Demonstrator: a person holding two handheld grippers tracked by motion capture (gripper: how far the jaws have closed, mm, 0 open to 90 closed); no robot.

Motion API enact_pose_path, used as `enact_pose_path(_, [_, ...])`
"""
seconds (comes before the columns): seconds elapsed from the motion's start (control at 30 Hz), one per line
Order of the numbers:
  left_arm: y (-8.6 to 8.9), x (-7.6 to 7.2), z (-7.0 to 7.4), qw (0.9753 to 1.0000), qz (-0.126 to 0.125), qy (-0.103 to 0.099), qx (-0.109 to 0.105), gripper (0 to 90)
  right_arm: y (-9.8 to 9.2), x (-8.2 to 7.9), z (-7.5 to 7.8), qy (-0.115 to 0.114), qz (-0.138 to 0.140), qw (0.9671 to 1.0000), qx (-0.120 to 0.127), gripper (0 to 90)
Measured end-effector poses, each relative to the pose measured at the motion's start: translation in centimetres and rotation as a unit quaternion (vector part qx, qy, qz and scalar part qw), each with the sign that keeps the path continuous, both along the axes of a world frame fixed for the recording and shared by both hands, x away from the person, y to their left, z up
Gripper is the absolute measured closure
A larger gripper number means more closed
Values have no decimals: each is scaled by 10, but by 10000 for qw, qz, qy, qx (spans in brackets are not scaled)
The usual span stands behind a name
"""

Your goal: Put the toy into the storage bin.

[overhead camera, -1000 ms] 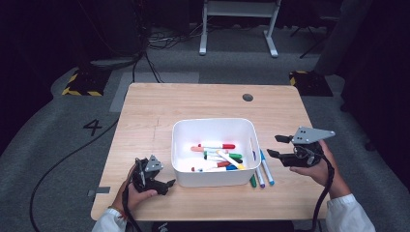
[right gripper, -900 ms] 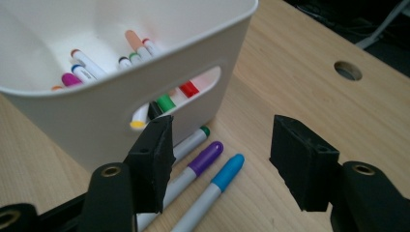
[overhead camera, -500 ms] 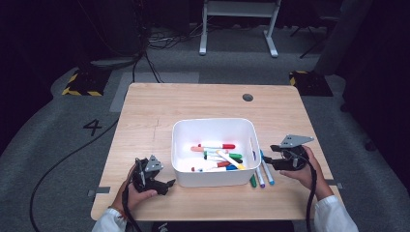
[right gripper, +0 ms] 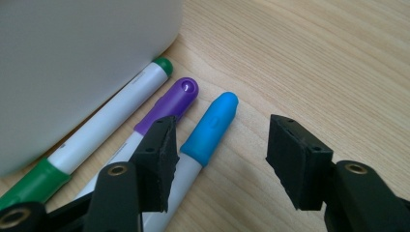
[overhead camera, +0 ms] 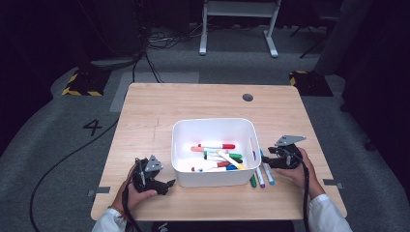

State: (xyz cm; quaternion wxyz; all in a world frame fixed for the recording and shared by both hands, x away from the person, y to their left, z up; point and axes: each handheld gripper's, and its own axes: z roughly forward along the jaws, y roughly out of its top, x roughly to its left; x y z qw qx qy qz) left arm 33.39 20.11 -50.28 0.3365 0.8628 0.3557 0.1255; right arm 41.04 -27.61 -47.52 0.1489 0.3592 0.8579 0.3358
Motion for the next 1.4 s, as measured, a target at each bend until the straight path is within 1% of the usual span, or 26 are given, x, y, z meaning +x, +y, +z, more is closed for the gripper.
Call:
enact_pose_path(0.13, [0,0,0,10000,1,-6,-3,91,2,3,-3,59,-39,10000,25,451])
enact_pose_path(0.2, [0,0,0,10000,-2,-10,3,91,5,4,-5,90,-24,10000,-14,451])
enact_pose_path(0.23, [0,0,0,10000,11,-8,-2,91,7,5,-7,111,-67,9999,-64,465])
enact_pose_path(0.33, [0,0,0,10000,8,-8,-1,91,9,7,-9,150,-86,9998,-102,485])
enact_pose_path(0.37, [0,0,0,10000,1,-27,7,91,9,8,-10,179,-74,9997,-132,501])
enact_pose_path(0.4, [0,0,0,10000,5,-25,9,91,9,8,-12,199,-121,9997,-62,545])
enact_pose_path(0.43, [0,0,0,10000,5,-25,9,91,9,8,-12,199,-121,9997,-62,545])
enact_pose_path(0.47, [0,0,0,10000,8,-8,-3,91,8,9,-11,172,-126,9997,-87,574])
enact_pose_path(0.5, [0,0,0,10000,10,-16,-1,91,5,9,-11,153,-234,9996,-83,638])
enact_pose_path(0.53, [0,0,0,10000,10,-16,-1,91,5,9,-11,153,-234,9996,-83,638])
enact_pose_path(0.57, [0,0,0,10000,1,-27,5,91,3,10,-12,134,-318,9994,-49,705])
enact_pose_path(0.6, [0,0,0,10000,0,-12,-7,91,3,10,-12,134,-318,9994,-49,705])
enact_pose_path(0.63, [0,0,0,10000,-3,-8,-8,91,1,10,-11,122,-330,9993,-93,735])
enact_pose_path(0.77, [0,0,0,10000,7,-19,-5,91,-1,10,-12,97,-401,9991,-17,745])
enact_pose_path(0.93, [0,0,0,10000,4,-18,-5,91,-7,9,-10,101,-351,9993,84,747])
enact_pose_path(0.97, [0,0,0,10000,-7,-19,6,91,-10,8,-7,34,-335,9993,163,747])
enact_pose_path(1.0, [0,0,0,10000,4,-19,-3,91,-10,8,-7,34,-335,9993,163,747])
enact_pose_path(1.03, [0,0,0,10000,-4,-10,-4,91,-13,5,0,-29,-317,9992,260,748])
enact_pose_path(1.07, [0,0,0,10000,-4,-10,-4,91,-13,5,0,-29,-317,9992,260,748])
enact_pose_path(1.1, [0,0,0,10000,6,-26,11,91,-16,3,7,-95,-266,9990,351,748])
enact_pose_path(1.13, [0,0,0,10000,1,-7,-2,91,-16,3,7,-95,-266,9990,351,748])
enact_pose_path(1.2, [0,0,0,10000,5,-12,-6,91,-20,1,16,-176,-209,9984,489,748])
enact_pose_path(1.23, [0,0,0,10000,0,-29,9,91,-23,-1,25,-285,-125,9980,557,748])
enact_pose_path(1.27, [0,0,0,10000,11,-16,-1,91,-23,-1,25,-285,-125,9980,557,748])
enact_pose_path(1.37, [0,0,0,10000,1,-26,7,91,-25,-3,42,-459,-63,9969,643,748])
enact_pose_path(1.4, [0,0,0,10000,5,-24,13,91,-25,-5,56,-601,-18,9959,683,748])
